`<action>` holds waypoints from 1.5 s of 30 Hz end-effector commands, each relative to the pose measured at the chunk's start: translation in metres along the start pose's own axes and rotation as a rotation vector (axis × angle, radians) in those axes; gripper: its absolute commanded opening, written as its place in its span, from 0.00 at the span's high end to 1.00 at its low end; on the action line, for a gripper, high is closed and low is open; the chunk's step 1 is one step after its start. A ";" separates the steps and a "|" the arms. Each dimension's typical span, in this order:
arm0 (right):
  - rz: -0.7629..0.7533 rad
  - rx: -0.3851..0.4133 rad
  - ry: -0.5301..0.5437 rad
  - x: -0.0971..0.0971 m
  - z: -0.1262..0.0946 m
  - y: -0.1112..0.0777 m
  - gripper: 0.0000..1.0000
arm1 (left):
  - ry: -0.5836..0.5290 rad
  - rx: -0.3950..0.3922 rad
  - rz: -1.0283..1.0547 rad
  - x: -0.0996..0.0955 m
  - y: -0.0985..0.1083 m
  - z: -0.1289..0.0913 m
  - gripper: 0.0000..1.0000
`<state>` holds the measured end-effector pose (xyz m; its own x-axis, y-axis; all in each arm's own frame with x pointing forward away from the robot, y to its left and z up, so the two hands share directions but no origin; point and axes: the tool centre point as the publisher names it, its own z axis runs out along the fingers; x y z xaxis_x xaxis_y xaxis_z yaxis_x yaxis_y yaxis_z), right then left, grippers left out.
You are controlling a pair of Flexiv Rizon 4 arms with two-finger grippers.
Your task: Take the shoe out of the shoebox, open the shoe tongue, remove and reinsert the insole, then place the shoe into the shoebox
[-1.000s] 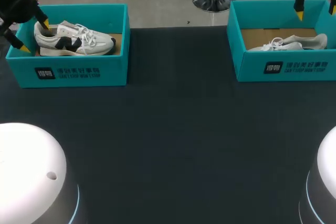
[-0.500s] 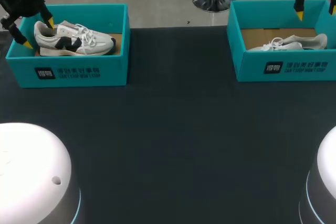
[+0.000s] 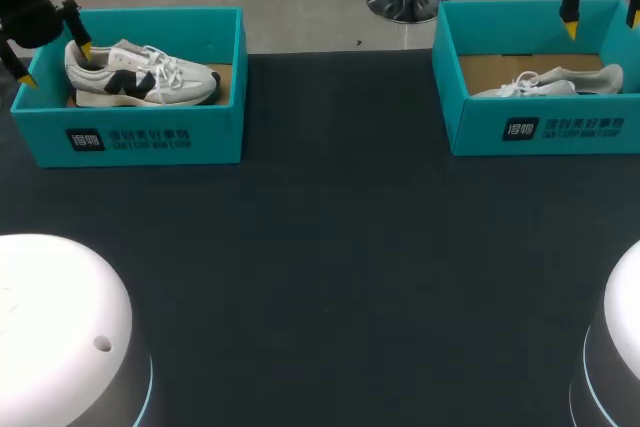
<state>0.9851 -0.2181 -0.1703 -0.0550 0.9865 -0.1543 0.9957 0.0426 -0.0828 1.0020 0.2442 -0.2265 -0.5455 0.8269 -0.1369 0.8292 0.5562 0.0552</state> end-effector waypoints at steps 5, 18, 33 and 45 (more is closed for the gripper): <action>0.000 -0.001 0.000 0.000 0.000 0.000 0.00 | 0.137 0.023 1.169 0.015 0.034 0.001 0.00; 0.000 -0.001 0.000 0.000 0.000 0.000 0.00 | 0.166 -0.018 1.203 0.014 0.035 0.003 0.00; 0.000 -0.001 0.000 0.000 0.000 0.000 0.00 | 0.124 -0.012 1.214 -0.021 0.086 0.016 0.00; 0.000 -0.001 0.000 0.000 0.000 0.000 0.00 | 0.091 -0.012 0.914 -0.036 0.103 0.027 0.00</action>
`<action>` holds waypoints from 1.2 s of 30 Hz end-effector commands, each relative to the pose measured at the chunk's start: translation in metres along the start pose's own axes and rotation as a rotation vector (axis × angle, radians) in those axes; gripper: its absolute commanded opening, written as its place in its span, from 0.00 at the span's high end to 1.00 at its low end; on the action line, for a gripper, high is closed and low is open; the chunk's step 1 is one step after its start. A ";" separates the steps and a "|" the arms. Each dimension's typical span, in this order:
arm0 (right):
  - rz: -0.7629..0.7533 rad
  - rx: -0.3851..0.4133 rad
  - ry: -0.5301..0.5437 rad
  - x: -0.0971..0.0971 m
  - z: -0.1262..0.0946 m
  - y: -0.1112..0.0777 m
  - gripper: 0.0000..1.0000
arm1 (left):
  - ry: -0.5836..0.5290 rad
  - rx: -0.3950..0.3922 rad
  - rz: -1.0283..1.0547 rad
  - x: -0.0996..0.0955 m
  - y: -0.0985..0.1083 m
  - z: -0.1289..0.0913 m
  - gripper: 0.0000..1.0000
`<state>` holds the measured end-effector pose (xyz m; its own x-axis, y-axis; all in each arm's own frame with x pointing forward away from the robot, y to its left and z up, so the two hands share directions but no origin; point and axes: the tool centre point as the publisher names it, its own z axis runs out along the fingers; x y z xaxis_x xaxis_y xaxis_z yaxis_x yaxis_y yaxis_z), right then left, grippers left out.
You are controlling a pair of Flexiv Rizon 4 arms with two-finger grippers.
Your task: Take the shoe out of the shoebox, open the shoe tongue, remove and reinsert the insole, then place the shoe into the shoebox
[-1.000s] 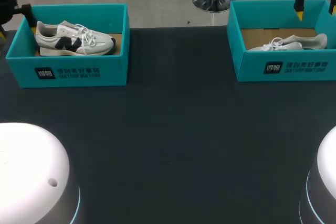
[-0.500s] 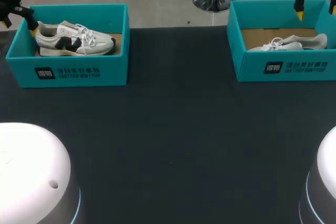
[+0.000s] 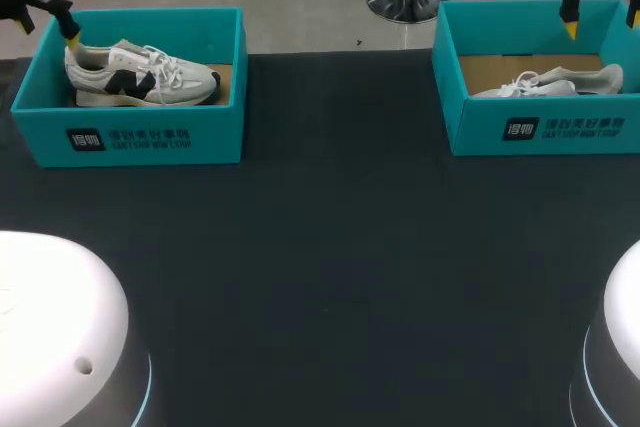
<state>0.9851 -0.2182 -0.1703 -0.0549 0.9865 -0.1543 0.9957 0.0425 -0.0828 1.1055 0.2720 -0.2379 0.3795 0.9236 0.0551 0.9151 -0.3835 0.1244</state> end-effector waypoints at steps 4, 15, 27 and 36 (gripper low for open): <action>0.000 -0.001 0.000 0.000 0.000 0.000 0.00 | 0.009 0.041 -0.205 0.006 0.007 0.015 0.00; 0.000 -0.001 0.000 0.000 0.000 0.000 0.00 | -0.029 0.087 -0.290 0.015 0.029 0.047 0.00; 0.000 -0.001 0.000 0.000 0.000 0.000 0.00 | -0.023 0.116 -0.325 0.027 0.060 0.074 0.00; 0.000 -0.001 0.000 0.000 0.000 0.000 0.00 | -0.030 0.150 -0.326 0.033 0.064 0.091 0.00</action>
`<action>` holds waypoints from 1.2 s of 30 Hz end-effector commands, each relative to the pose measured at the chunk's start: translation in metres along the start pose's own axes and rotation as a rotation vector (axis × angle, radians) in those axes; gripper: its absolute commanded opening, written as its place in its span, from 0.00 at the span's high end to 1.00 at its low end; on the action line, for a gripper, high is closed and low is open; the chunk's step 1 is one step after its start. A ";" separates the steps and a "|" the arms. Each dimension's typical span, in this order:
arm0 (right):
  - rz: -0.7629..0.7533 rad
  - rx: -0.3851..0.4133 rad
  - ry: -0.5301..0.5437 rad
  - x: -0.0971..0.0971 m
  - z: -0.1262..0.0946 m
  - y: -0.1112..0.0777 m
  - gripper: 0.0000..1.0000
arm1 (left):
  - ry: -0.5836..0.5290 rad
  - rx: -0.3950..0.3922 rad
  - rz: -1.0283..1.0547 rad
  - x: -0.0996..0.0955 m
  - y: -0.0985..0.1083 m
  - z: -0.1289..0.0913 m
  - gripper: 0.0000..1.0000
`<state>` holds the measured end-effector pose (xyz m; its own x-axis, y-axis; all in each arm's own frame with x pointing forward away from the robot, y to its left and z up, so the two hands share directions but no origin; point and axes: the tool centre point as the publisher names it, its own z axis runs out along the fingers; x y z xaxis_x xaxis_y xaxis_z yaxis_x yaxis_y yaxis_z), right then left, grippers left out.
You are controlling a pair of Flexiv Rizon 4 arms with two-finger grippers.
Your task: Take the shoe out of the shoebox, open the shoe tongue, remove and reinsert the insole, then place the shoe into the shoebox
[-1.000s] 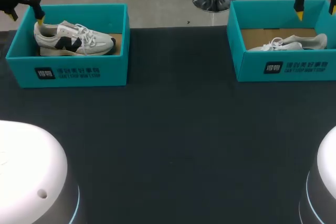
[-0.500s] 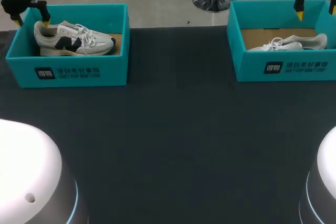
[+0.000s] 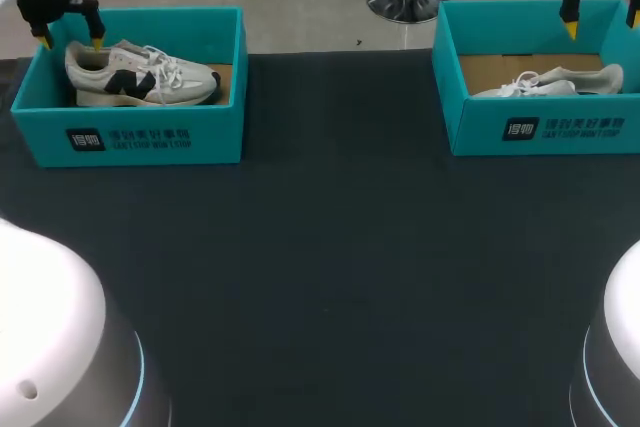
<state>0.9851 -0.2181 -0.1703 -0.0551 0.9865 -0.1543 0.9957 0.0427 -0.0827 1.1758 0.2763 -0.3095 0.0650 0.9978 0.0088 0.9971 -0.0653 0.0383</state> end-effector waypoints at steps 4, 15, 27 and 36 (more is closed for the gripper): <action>0.000 -0.001 0.000 0.000 0.000 0.000 0.00 | 0.010 0.063 0.005 0.003 0.012 0.014 0.00; 0.000 -0.001 0.000 0.000 0.000 0.000 0.00 | 0.033 0.090 0.019 -0.001 0.008 0.034 0.00; 0.000 -0.001 0.000 0.000 0.000 0.000 0.00 | 0.033 0.096 0.017 0.000 0.006 0.044 0.78; 0.000 -0.001 0.000 0.000 0.000 0.000 0.00 | 0.040 0.070 0.031 0.003 0.005 0.037 1.00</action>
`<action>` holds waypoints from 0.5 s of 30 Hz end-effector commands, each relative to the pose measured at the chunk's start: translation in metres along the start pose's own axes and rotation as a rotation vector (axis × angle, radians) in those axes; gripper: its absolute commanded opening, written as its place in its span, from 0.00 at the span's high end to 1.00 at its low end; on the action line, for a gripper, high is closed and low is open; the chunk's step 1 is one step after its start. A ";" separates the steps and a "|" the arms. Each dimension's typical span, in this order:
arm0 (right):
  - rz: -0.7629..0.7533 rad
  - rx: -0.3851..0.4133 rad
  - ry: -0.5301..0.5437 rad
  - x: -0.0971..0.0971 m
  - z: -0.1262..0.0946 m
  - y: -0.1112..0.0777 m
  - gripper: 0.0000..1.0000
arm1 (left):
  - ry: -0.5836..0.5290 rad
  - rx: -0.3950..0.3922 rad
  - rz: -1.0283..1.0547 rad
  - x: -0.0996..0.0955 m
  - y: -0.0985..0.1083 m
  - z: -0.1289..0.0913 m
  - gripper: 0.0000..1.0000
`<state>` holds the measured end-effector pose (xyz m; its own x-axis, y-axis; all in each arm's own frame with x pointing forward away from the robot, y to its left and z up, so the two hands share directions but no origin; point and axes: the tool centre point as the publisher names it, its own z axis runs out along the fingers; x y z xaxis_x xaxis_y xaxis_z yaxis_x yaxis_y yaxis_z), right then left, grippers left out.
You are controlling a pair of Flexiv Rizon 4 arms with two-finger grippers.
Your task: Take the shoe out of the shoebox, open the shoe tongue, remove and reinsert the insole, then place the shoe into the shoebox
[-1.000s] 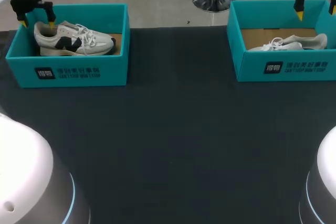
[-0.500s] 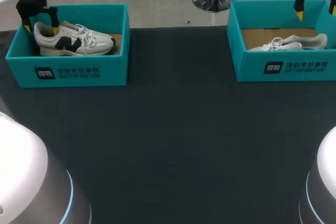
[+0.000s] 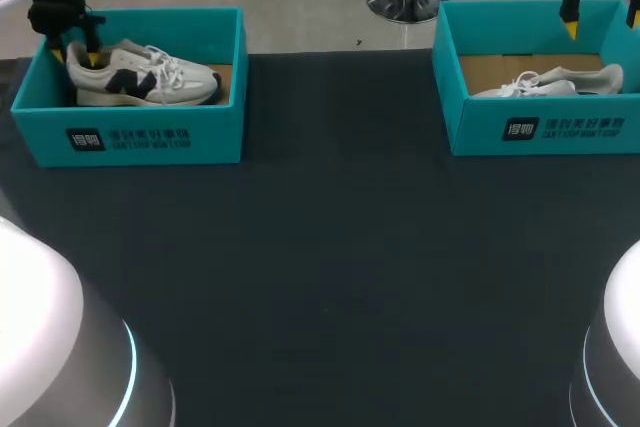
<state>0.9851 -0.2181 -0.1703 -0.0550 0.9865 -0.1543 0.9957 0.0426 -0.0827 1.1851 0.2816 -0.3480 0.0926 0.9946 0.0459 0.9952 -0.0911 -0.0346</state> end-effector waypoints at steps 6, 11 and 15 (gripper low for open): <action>0.000 -0.001 0.000 0.000 0.000 0.000 0.00 | 0.013 -0.007 0.011 0.001 -0.008 -0.003 1.00; 0.000 -0.001 0.000 0.000 0.000 0.000 0.00 | 0.018 -0.017 0.023 0.002 -0.016 -0.008 1.00; 0.000 -0.001 0.000 0.000 0.000 0.000 0.00 | 0.022 -0.043 0.035 0.003 -0.025 -0.022 1.00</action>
<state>0.9851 -0.2182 -0.1703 -0.0550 0.9865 -0.1543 0.9957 0.0425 -0.0827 1.1803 0.2864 -0.3411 0.1254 0.9903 0.0598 0.9919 -0.1239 -0.0282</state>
